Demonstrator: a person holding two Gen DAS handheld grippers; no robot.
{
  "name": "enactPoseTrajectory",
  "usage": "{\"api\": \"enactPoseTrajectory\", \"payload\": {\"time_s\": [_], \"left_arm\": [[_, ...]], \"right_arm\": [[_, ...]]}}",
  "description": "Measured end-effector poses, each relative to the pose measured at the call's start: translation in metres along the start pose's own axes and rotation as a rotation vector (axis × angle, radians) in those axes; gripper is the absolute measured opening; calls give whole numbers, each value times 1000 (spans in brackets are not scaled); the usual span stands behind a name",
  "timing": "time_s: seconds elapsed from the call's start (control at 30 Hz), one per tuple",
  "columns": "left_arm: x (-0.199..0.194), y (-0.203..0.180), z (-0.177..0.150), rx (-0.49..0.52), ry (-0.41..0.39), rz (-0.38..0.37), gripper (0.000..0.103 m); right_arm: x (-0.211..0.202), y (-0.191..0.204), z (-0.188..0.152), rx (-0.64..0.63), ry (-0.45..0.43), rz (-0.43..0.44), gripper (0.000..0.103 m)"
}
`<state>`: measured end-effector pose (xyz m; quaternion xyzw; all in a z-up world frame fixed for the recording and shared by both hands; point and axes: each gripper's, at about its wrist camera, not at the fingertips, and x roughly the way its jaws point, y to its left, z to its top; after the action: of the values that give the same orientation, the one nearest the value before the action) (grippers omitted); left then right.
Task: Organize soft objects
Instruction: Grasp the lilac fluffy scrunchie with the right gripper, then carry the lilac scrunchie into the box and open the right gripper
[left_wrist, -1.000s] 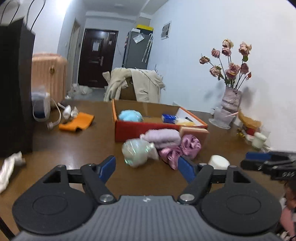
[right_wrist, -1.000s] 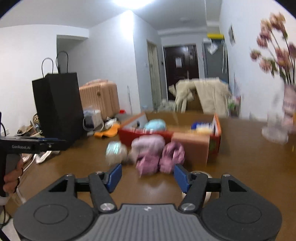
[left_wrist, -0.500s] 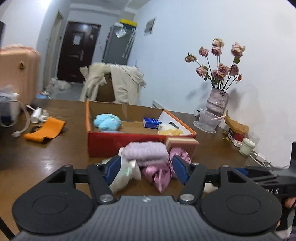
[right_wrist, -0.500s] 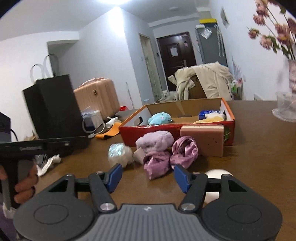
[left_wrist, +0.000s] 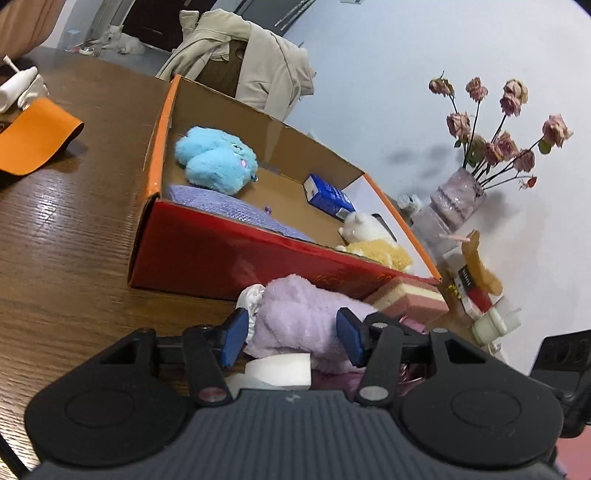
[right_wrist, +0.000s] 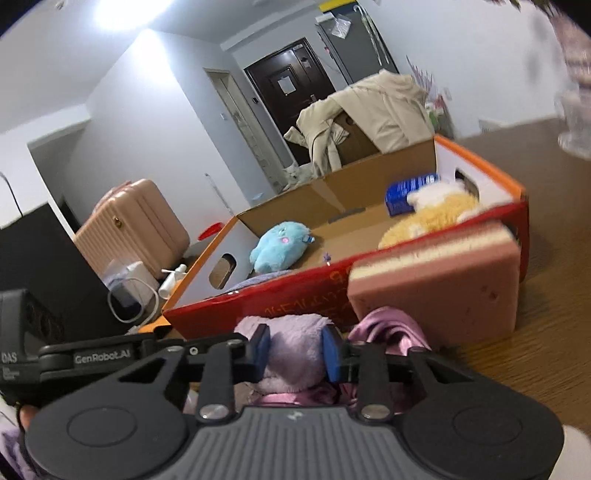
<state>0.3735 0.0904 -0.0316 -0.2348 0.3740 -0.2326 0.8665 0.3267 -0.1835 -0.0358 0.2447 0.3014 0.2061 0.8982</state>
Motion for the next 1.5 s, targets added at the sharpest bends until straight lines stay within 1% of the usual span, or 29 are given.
{"api": "enactPoseTrajectory", "payload": {"time_s": [0.03,0.07,0.13,0.17,0.23,0.37,0.47,0.53,0.67,0.83,0.93,1.03,1.1,1.13,1.2,1.27,1.3,1.37,1.4,1.43,1.5], "left_arm": [[0,0,0,-2,-2,-9,40],[0,-3,-1,6,-3,-7,38],[-6,-9,-1,32,-18,0,27],[-12,-15,-1,41,-33,6,26],[-27,-27,-1,62,-76,-15,22],[-64,-60,-8,118,-141,-20,21],[-94,-85,-27,156,-204,-16,21],[-109,-99,-43,163,-231,-19,21],[-130,-115,-66,160,-250,-24,21],[-138,-129,-79,149,-258,-23,21],[-136,-137,-80,154,-263,-25,21],[-125,-143,-75,155,-255,-22,21],[-115,-146,-65,161,-249,-17,21],[-108,-148,-54,162,-246,-12,21],[-95,-148,-30,153,-239,-3,21],[-75,-147,6,153,-217,16,21],[-61,-145,27,160,-207,33,21],[-25,-137,68,166,-160,71,21],[-10,-131,83,158,-144,93,21],[12,-121,104,131,-119,117,21],[48,-97,133,106,-80,141,21]], "right_arm": [[0,-2,-1,4,-1,9,26],[0,-3,-1,6,-5,17,25],[-4,-1,0,-1,-11,31,23],[-7,2,0,-13,-20,38,22],[-21,11,3,-41,-49,56,22],[-60,31,8,-103,-114,89,22],[-92,41,6,-133,-140,121,22],[-109,47,2,-159,-145,129,22],[-135,47,-7,-188,-140,134,22],[-157,47,-13,-209,-144,144,22],[-163,41,-9,-213,-149,147,22],[-161,30,-1,-213,-143,144,22],[-153,24,12,-216,-129,148,22],[-151,22,19,-218,-124,152,22],[-135,16,47,-238,-107,158,22],[-114,13,78,-258,-89,157,22],[-99,11,96,-270,-79,153,22],[-63,7,131,-272,-44,131,22],[-43,6,147,-281,-24,120,22],[-20,5,163,-285,1,101,22],[30,0,190,-280,64,66,22]]}}
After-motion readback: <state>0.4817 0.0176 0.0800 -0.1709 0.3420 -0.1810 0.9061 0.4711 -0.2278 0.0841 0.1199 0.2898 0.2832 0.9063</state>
